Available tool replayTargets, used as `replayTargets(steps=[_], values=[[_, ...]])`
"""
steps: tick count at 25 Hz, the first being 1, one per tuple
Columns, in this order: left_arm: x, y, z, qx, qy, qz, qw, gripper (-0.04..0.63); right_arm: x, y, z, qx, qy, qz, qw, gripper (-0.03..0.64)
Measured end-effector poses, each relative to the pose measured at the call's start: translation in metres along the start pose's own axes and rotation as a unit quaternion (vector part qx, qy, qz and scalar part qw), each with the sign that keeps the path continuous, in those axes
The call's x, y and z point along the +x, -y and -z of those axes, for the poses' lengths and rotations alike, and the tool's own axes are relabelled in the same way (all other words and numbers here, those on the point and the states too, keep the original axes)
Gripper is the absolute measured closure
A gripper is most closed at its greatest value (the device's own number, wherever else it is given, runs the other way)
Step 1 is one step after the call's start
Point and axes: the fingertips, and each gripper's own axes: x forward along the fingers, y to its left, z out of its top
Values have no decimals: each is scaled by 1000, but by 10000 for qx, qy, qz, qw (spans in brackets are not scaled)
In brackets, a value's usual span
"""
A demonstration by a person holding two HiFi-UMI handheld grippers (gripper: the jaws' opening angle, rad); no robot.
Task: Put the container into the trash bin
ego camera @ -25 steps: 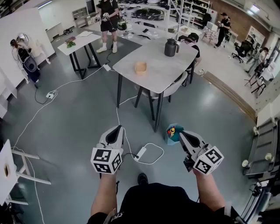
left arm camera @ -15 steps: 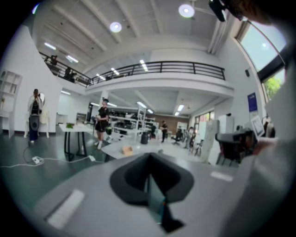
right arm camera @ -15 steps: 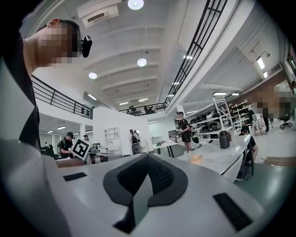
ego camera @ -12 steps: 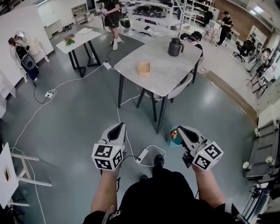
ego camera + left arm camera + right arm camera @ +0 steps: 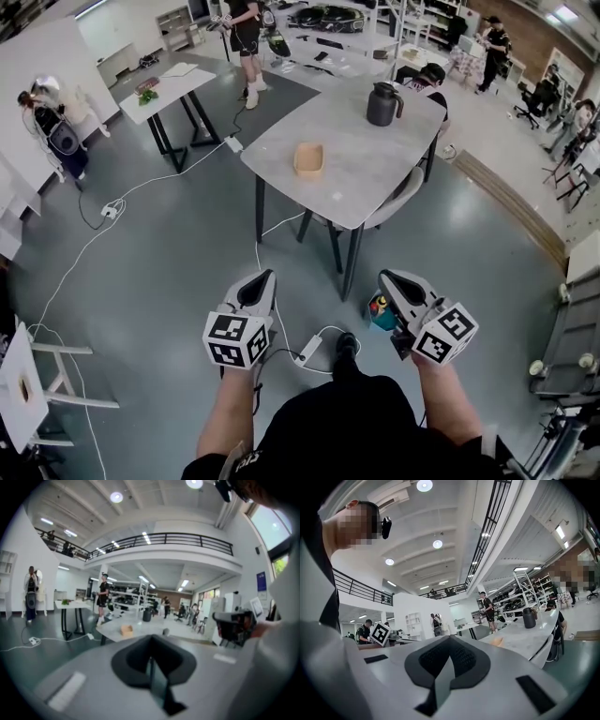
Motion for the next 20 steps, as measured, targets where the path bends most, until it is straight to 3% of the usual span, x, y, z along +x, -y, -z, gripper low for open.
replayTargets(steps=[11,20], values=[[144,15,-51,174,-94,0,9998,586,37,147,-32,145,-62,-73,9998,621],[176,10,-70,138,-39,-161,9998,586,63,168,-51,123,-88,-398,9991,621]])
